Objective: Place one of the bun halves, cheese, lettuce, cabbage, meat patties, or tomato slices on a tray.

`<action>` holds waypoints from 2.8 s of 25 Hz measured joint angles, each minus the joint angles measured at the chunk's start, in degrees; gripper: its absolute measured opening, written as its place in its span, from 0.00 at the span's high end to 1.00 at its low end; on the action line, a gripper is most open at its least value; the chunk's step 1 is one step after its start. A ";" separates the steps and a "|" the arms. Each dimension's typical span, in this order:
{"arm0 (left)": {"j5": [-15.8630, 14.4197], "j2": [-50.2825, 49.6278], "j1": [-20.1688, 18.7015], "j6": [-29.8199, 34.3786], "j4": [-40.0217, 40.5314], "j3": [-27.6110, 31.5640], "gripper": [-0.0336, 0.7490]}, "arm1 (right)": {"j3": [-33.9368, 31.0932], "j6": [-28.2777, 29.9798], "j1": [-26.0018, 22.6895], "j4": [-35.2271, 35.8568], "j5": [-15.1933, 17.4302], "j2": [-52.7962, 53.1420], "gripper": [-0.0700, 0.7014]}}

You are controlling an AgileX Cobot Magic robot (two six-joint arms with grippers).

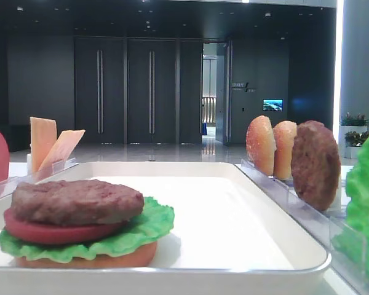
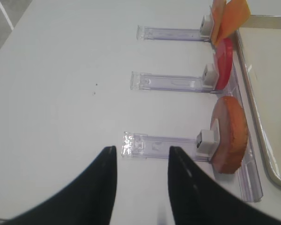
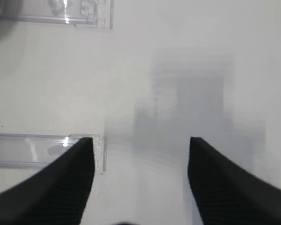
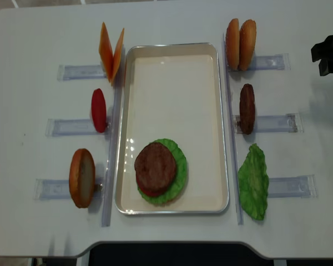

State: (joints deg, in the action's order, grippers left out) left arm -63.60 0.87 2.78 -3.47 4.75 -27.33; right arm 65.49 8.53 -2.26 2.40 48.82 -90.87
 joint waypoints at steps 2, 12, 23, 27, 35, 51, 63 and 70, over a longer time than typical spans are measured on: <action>0.00 0.00 0.00 0.00 0.00 0.00 0.59 | 0.00 -0.26 0.00 -0.06 0.65 0.00 0.36; 0.00 0.00 0.00 0.00 0.00 0.00 0.59 | -0.36 -0.45 0.00 0.29 9.47 8.58 0.36; 0.00 0.00 0.00 0.00 0.00 0.00 0.60 | -13.38 -3.53 0.00 0.29 14.32 35.13 0.36; 0.00 0.00 0.00 0.00 0.00 0.00 0.60 | -18.54 -6.05 0.00 0.29 15.09 47.53 0.36; 0.00 0.00 0.00 0.00 0.05 0.00 0.60 | -27.90 -10.36 0.00 0.29 17.10 68.28 0.36; 0.00 0.00 0.00 0.00 0.05 0.00 0.60 | -36.46 -10.89 0.00 0.29 16.32 89.71 0.36; 0.00 0.00 0.00 0.00 0.05 0.00 0.60 | -36.46 -10.92 0.00 0.33 16.13 91.32 0.36; 0.00 0.00 0.00 0.00 0.05 0.00 0.60 | -36.46 -10.92 0.00 0.33 16.13 91.32 0.36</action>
State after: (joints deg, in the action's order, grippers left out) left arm -63.60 0.87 2.78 -3.47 4.80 -27.33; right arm 29.03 -2.38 -2.26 2.74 64.95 0.45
